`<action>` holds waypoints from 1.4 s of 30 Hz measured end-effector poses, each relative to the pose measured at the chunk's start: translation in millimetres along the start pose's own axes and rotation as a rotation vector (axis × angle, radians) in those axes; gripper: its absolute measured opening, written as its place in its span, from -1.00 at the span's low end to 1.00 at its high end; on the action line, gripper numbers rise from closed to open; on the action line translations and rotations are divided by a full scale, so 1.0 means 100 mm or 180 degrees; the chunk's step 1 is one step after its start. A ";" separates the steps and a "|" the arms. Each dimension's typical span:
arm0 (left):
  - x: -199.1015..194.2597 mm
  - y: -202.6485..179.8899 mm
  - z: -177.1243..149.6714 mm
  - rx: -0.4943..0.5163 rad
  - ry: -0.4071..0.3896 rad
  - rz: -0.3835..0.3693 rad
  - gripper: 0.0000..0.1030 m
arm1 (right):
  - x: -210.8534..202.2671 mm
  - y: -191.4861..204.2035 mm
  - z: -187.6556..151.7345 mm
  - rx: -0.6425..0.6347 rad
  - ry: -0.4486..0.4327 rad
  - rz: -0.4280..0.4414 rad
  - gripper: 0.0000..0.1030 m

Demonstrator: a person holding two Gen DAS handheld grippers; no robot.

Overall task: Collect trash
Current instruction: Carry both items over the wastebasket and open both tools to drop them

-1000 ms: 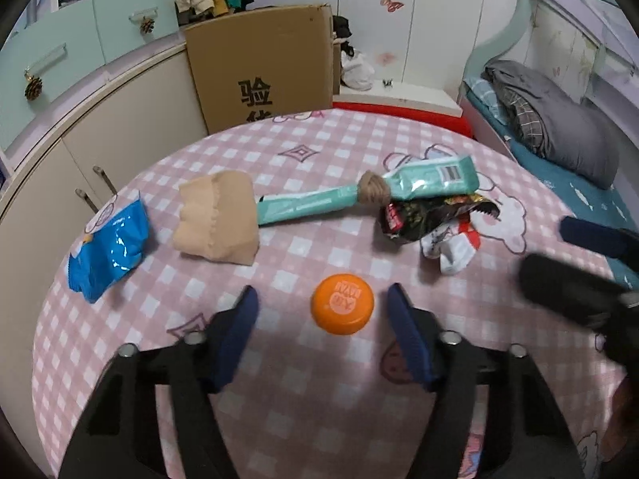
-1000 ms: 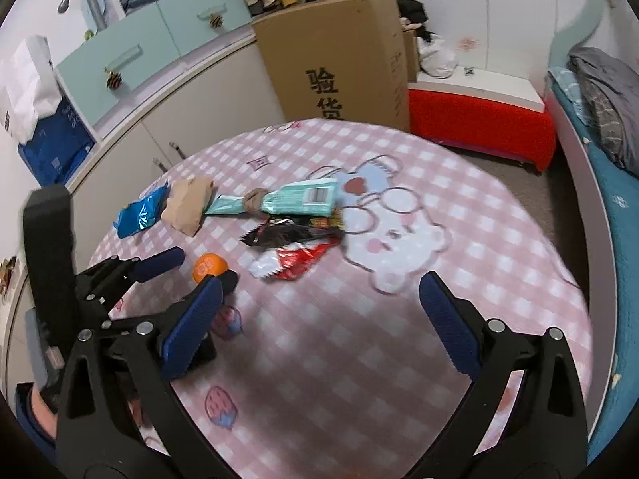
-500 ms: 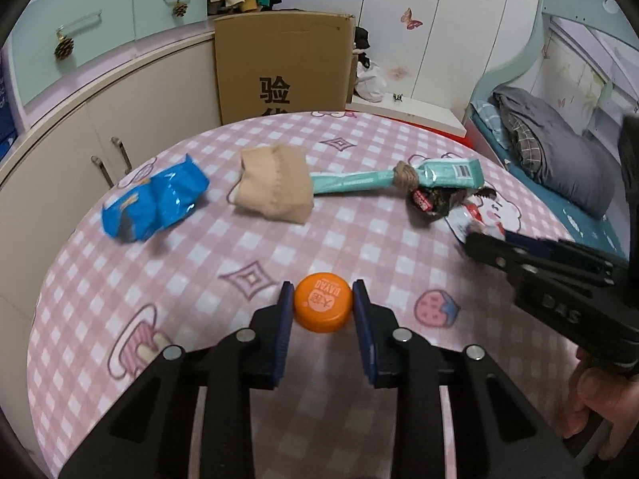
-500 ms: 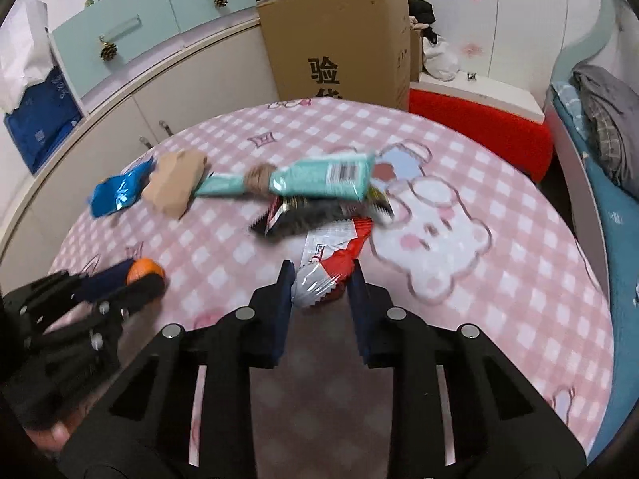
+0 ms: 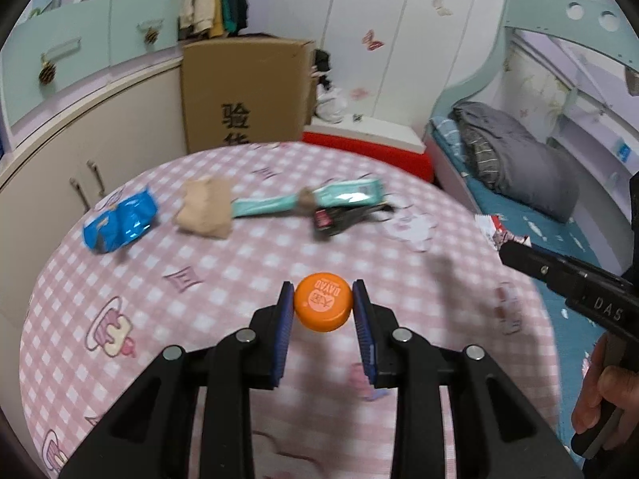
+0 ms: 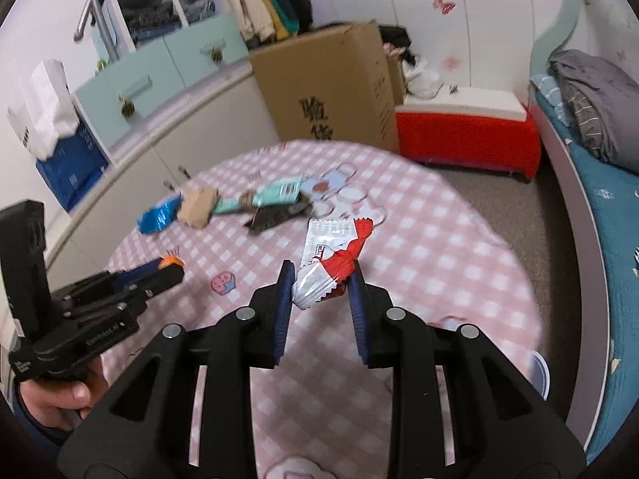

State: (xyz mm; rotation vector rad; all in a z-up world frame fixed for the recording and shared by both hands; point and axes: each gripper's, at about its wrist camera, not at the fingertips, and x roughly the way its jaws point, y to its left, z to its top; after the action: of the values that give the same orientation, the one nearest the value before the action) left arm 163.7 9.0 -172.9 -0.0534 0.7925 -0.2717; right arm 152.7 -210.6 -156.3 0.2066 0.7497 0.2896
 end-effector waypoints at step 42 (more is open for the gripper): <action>1.65 -3.75 -0.53 0.1577 0.1272 -0.0911 -0.44 | -0.67 -3.38 -1.42 0.2121 0.0212 -0.0572 -0.44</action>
State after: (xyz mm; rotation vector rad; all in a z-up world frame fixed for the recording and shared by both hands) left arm 153.8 -392.9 -268.7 0.3667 1.0942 -0.7599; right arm 69.6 -539.2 -311.6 0.7568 0.9067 -0.1357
